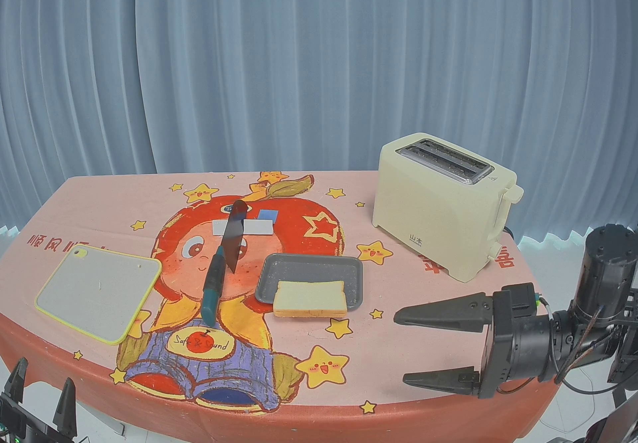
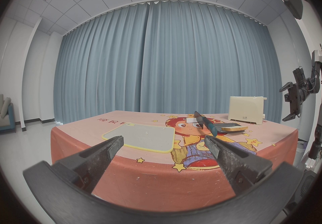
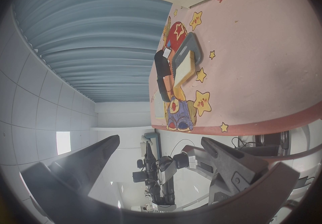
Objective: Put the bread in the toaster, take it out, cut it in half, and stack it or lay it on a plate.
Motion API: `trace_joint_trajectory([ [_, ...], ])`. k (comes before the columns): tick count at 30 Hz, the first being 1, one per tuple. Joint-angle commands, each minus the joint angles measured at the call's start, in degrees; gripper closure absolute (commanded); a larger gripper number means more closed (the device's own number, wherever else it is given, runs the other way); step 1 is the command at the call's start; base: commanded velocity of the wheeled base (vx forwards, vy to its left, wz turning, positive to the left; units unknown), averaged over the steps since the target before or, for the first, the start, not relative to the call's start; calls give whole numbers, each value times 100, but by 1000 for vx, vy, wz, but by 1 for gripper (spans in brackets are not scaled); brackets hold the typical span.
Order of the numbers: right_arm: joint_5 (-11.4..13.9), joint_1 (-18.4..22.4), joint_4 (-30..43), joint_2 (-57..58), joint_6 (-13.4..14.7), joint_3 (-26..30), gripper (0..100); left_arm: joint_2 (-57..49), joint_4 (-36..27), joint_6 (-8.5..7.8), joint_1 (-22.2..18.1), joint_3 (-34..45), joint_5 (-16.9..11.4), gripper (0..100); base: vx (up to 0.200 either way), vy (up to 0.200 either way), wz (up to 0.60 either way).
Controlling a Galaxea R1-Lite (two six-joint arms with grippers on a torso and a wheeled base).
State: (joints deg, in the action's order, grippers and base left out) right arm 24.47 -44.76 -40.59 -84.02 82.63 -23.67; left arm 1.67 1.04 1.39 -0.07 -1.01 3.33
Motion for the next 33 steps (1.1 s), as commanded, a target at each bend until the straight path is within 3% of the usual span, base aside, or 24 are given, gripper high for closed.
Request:
trace_joint_trajectory([
  [1,-3,-24,-10,-370,8,-146,0,0,2,2,-1,101,1,0,0,0,0],
  [13,-47,-129,-1,-1082,52,-674,0,0,2,2,-10,101,1,0,0,0,0],
  [19,-100,-217,87,-1205,403,-999,0,0,2,2,-1,101,1,0,0,0,0],
  [24,-399,-270,96,-1424,447,-1183,0,0,2,2,-1,101,1,0,0,0,0],
  [25,-592,-384,104,-1521,456,-1245,0,0,2,2,-1,101,1,0,0,0,0],
  [33,-1207,-683,96,-1881,456,-1456,0,0,2,2,-1,101,1,0,0,0,0],
])
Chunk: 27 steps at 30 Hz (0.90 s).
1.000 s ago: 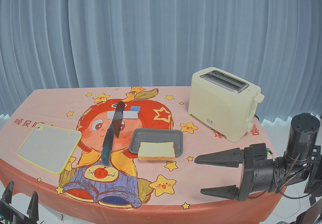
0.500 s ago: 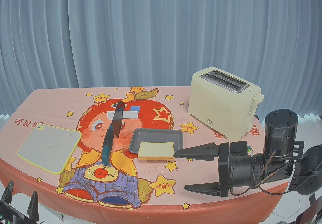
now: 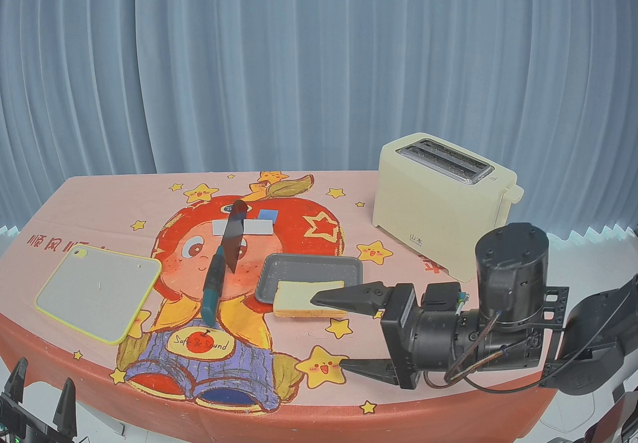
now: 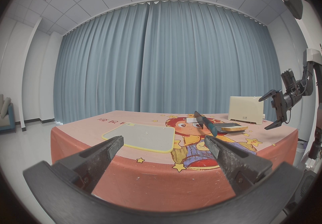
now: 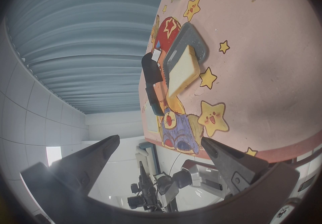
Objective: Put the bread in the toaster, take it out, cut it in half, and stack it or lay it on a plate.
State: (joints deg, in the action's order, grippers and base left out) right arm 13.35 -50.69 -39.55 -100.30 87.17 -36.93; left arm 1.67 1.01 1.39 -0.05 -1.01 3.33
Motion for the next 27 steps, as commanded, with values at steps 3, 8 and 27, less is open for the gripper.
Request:
trace_joint_trajectory([
  [3,-175,-90,0,-376,1,-298,0,0,4,2,-4,101,1,0,0,0,0],
  [8,-184,-55,17,-525,1,-500,0,0,4,2,-4,101,1,0,0,0,0],
  [27,-377,367,17,-1044,63,-843,0,0,4,2,-4,101,1,0,0,0,0],
])
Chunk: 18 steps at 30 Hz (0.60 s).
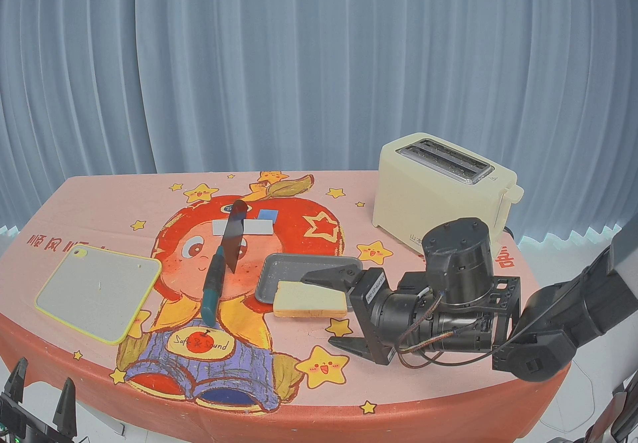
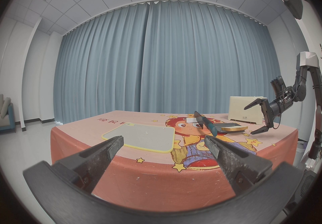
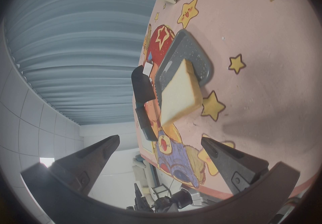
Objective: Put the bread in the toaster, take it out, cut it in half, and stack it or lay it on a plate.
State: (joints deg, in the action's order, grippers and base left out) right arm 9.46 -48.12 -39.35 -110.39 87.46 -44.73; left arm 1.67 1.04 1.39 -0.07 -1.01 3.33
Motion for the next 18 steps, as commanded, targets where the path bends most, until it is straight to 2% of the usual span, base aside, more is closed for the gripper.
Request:
trace_joint_trajectory([
  [1,12,145,6,-18,96,-80,0,0,2,2,-1,101,1,0,0,0,0],
  [8,12,171,753,-53,184,-511,0,0,2,2,-1,101,1,0,0,0,0],
  [18,3,162,727,-396,184,-678,0,0,2,2,-10,101,1,0,0,0,0],
])
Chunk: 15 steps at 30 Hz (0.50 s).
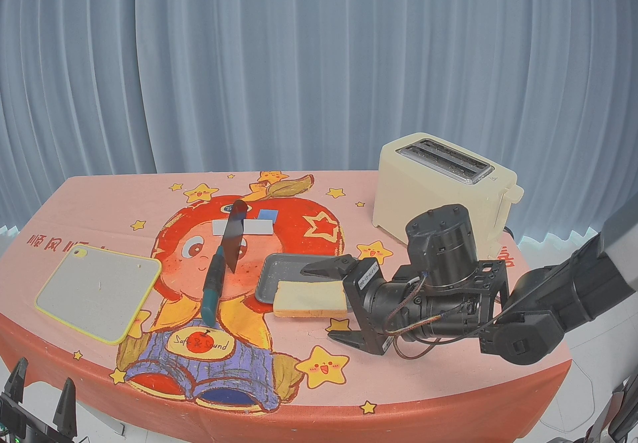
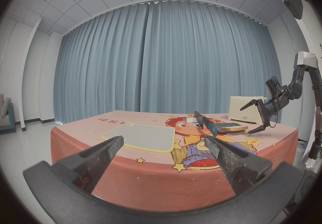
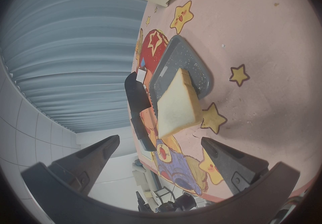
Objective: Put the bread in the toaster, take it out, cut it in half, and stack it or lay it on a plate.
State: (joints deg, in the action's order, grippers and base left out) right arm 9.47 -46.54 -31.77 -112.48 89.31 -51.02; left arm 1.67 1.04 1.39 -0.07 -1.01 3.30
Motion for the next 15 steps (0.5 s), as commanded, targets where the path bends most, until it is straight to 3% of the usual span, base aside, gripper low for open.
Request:
trace_joint_trajectory([
  [1,2,5,-40,-204,-1,-57,0,0,2,2,-1,101,4,0,0,0,0],
  [15,11,181,22,-257,43,-330,0,0,2,2,-1,101,4,0,0,0,0],
])
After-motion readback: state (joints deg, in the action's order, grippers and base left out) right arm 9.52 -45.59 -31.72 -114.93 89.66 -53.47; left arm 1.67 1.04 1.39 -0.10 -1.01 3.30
